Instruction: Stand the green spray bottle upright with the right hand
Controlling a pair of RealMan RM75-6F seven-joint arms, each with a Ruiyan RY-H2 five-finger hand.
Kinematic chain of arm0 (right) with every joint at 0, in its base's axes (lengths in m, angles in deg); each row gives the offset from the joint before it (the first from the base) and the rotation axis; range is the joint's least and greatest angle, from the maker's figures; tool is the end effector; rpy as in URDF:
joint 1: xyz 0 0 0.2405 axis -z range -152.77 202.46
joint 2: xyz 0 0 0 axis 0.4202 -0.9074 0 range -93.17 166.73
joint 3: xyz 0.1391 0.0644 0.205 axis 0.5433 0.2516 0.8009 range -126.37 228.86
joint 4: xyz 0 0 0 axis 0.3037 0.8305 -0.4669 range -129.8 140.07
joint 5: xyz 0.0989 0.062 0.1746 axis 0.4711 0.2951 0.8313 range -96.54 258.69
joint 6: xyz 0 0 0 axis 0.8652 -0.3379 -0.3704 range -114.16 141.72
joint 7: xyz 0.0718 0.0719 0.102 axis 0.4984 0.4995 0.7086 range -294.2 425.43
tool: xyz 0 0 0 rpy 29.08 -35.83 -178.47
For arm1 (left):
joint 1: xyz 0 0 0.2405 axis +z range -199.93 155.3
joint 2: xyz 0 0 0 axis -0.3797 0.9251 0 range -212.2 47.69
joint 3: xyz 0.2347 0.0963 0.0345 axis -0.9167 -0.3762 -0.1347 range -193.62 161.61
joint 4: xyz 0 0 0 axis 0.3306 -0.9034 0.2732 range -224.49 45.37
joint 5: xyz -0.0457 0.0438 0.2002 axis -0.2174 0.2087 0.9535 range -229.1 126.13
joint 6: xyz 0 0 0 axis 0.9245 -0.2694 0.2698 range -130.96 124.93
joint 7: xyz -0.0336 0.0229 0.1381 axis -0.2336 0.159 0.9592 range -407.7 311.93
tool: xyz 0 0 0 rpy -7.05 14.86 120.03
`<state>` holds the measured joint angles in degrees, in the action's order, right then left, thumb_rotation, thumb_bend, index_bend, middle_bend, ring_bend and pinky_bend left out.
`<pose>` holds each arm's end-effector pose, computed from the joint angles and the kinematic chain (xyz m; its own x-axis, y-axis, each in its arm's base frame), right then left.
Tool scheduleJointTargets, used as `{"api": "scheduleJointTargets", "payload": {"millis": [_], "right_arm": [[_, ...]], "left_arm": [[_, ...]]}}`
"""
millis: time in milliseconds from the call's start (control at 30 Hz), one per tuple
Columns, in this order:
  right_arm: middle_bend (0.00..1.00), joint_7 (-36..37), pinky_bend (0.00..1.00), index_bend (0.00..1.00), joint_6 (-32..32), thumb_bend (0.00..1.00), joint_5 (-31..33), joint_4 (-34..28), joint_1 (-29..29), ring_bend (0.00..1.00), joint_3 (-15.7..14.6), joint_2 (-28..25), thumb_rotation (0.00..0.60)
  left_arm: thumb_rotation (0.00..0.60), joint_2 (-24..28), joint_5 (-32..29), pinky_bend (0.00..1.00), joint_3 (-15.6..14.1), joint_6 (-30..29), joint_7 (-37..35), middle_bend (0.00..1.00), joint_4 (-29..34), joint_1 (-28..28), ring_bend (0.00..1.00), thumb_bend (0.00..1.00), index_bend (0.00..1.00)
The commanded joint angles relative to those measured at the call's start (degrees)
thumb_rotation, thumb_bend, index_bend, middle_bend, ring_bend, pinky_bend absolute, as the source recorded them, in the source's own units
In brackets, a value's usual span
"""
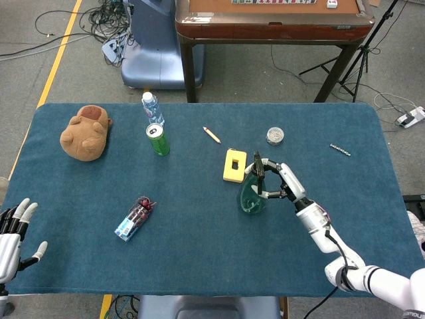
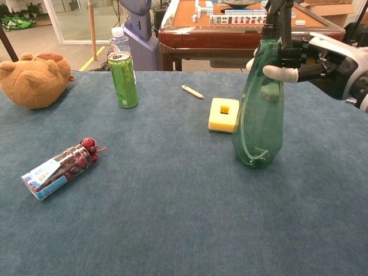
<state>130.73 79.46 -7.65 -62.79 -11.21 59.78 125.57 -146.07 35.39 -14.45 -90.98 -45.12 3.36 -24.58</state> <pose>-0.1967 -0.3493 0.0219 -0.5253 -0.4418 0.7272 -0.7407 -0.1832 -0.6464 -0.3140 0.1619 0.1626 0.4371 -0.0062 0.8994 0.8993 0.0171 -0.4370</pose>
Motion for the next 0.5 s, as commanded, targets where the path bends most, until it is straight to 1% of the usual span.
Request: {"api": "scheduleJointTargets", "payload": {"millis": [33,133,200,300,500], "right_arm": [[0.41,1.2,0.35,0.59,1.0,0.22,-1.2,1.1,-0.1,0.34,-0.9,0.3,0.6],[0.37,0.9,0.31,0.5,1.8,0.06,-2.0,1.6,-0.1,0.29,-1.4,0.0,0.6],[0.34,0.8,0.28,0.44,2.0,0.01,-2.2,1.5,-0.1,0.26,-1.6,-0.2,0.6],[0.3,0.9,0.25,0.38,2.3,0.0,-2.3,1.3,-0.1,0.22,-1.9,-0.5,0.6],[0.26,0.4,0.21,0.32,2.3,0.0,-2.2,0.9,-0.1,0.17,-2.5,-1.1,0.6]], "left_arm": [[0.6,0.0,-0.1,0.0,0.1,0.1,0.0,0.0,0.0,0.0,0.0,0.33,0.02],[0.6,0.0,-0.1,0.0,0.0,0.3,0.2,0.0,0.0,-0.1,0.0,0.33,0.02],[0.6,-0.1,-0.1,0.0,0.0,0.4,0.3,0.0,0.0,-0.2,0.0,0.33,0.02],[0.6,-0.1,0.0,0.0,0.1,0.4,0.5,0.0,0.1,-0.3,0.0,0.33,0.02],[0.6,0.0,0.0,0.0,0.1,0.3,0.7,0.0,0.3,-0.3,0.0,0.33,0.02]]}}
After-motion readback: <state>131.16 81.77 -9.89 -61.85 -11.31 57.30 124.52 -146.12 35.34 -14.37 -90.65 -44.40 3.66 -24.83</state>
